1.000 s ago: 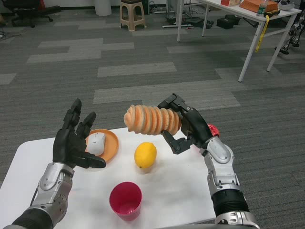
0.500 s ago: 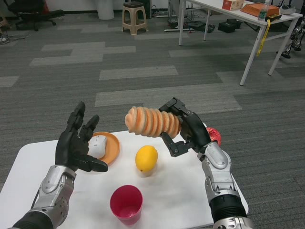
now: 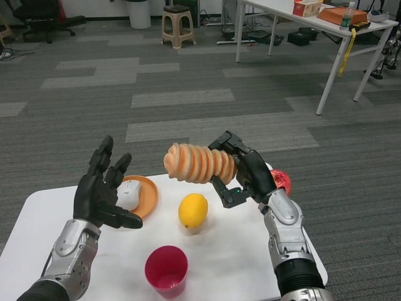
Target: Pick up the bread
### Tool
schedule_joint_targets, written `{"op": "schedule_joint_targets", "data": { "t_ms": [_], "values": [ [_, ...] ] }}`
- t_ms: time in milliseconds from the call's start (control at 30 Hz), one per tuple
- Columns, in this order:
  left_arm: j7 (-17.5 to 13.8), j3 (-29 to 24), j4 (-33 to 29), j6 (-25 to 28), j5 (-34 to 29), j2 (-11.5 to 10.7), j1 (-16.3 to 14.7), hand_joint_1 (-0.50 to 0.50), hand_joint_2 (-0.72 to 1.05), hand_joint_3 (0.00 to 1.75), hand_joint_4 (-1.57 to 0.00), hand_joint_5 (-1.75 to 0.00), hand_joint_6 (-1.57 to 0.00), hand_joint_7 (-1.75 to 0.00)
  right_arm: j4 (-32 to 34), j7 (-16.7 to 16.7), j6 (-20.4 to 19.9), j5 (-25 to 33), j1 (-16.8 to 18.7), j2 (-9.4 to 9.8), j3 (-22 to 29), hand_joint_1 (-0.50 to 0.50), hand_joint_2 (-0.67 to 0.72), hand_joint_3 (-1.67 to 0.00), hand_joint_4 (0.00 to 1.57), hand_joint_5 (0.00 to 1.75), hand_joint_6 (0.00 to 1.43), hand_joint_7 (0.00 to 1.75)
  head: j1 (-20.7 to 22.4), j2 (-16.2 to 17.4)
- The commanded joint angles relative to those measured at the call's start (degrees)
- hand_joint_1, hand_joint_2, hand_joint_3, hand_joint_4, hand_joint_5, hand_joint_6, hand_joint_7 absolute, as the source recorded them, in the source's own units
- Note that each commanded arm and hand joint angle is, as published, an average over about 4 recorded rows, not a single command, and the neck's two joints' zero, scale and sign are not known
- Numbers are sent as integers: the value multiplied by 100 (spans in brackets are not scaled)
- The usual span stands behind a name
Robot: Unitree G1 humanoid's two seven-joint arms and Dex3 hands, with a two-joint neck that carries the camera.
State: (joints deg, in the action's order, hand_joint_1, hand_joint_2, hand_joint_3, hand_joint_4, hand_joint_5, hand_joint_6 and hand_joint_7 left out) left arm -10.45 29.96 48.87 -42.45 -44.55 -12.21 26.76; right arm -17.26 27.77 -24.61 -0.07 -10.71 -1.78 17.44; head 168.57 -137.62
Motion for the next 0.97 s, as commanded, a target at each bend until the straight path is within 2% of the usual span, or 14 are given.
{"op": "schedule_joint_targets", "data": {
  "t_ms": [33, 200, 400, 800, 967],
  "values": [
    [-14, 10, -44, 9, -1, -53, -30, 50, -28, 9, 0, -41, 0, 0, -58, -62, -31, 77, -67, -19, 0, -46, -54, -151, 37, 145, 97, 154, 16, -14],
    [-16, -14, -16, 13, -1, -51, 22, 50, -28, 9, 0, -41, 0, 0, -174, -103, -70, 99, -103, -22, -28, -46, -54, -151, 38, 145, 97, 154, 117, -95],
    [-14, -12, -5, 9, 3, -62, 75, 50, -28, 9, 0, -41, 0, 0, -286, -189, -189, 226, -107, 3, -70, -46, -54, -151, 39, 145, 100, 154, 460, -383],
    [-12, 109, -9, 18, 60, -69, 178, 50, -28, 7, 0, -41, 0, 0, -313, -246, -329, 336, -107, 132, -127, -46, -54, -151, 46, 145, 106, 154, 480, -724],
    [-18, 127, -9, 15, 69, -51, 178, 50, -28, 9, 0, -41, 0, 0, -313, -246, -378, 388, -95, 143, -136, -46, -54, -151, 46, 145, 106, 154, 457, -712]
  ]
}}
